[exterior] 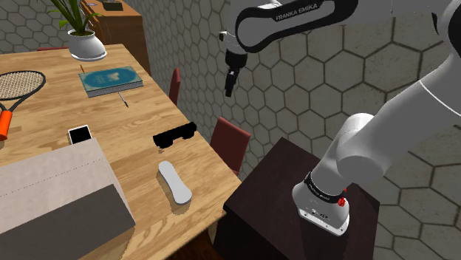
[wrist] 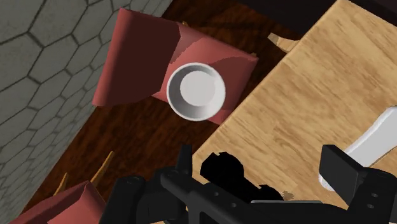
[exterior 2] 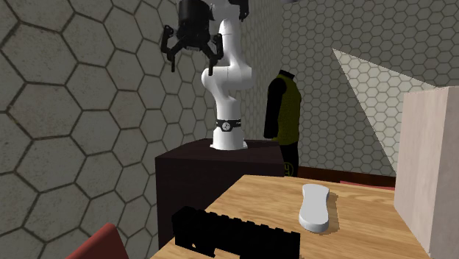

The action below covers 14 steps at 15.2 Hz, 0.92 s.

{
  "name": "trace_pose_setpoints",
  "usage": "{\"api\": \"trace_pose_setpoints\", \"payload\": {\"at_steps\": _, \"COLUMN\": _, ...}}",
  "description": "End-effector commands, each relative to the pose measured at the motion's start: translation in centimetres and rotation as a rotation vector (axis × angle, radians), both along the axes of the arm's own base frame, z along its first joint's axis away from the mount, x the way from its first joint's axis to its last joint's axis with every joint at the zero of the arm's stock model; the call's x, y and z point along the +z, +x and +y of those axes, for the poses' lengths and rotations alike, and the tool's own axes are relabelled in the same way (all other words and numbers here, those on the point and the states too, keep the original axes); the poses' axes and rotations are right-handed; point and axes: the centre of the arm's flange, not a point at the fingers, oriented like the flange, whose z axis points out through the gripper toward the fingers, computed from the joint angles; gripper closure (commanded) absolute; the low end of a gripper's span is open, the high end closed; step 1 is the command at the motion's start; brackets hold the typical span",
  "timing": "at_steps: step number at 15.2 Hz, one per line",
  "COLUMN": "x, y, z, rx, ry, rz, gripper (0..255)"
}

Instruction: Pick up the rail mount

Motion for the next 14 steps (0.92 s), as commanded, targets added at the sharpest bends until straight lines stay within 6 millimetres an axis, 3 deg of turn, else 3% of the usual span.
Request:
{"api": "trace_pose_setpoints", "payload": {"at_steps": 1, "x": -2.2, "y": 2.1, "z": 0.5, "rx": 0.057, "ry": -0.003, "rz": 0.001, "gripper": 0}}
{"api": "trace_pose_setpoints", "payload": {"at_steps": 14, "x": -14.3, "y": 12.5, "z": 6.5, "rx": 0.406, "ry": -0.017, "rz": 0.019, "gripper": 0}}
